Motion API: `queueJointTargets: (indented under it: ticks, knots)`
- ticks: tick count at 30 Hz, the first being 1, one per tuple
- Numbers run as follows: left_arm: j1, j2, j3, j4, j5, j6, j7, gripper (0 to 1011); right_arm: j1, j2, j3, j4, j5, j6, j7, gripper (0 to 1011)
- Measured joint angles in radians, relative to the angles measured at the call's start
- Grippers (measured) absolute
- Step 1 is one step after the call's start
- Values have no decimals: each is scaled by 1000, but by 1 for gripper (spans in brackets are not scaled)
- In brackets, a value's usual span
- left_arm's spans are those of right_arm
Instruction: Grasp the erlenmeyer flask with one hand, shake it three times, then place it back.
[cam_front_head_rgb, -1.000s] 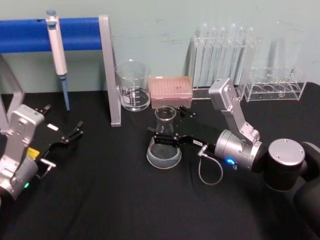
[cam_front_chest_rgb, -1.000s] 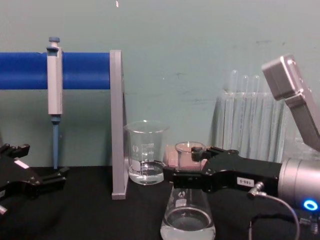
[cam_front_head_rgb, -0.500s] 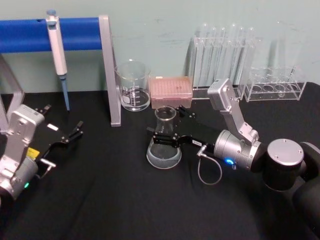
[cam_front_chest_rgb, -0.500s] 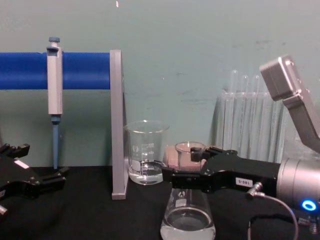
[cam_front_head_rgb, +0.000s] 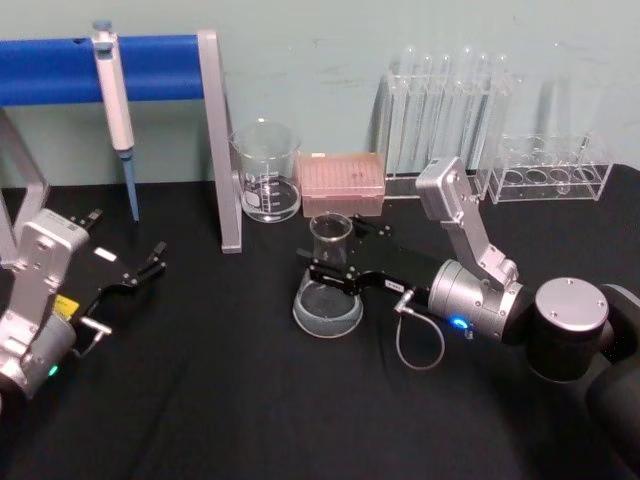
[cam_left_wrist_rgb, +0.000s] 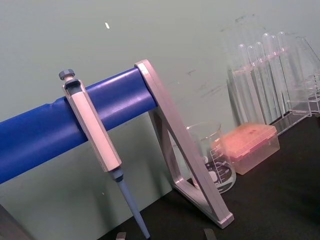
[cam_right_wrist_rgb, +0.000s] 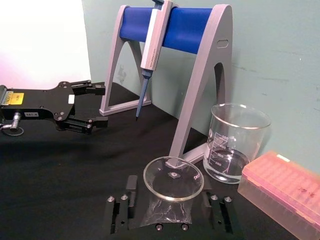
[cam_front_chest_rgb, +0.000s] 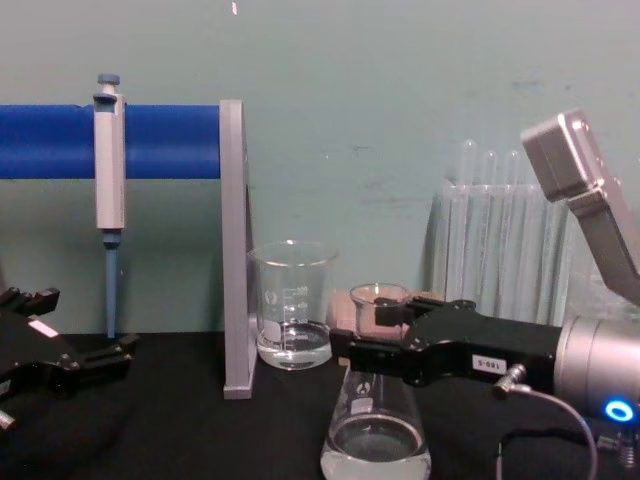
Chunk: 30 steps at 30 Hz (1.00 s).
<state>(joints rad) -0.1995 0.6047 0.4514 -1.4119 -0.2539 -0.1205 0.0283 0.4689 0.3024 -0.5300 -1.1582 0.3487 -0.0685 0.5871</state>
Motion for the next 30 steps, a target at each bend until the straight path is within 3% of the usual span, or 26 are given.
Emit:
queueJointTargets:
  ticks: [10, 22, 30]
  knots:
    - [0, 0, 0, 0, 0, 0, 0, 1001, 0, 0, 0, -1, 1, 1, 0, 463]
    - [0, 0, 0, 0, 0, 0, 0, 1001, -1, 0, 3, -1, 4, 1, 0, 457]
    - [0, 0, 0, 0, 0, 0, 0, 1001, -10, 11, 20, -53, 18, 32, -10, 457]
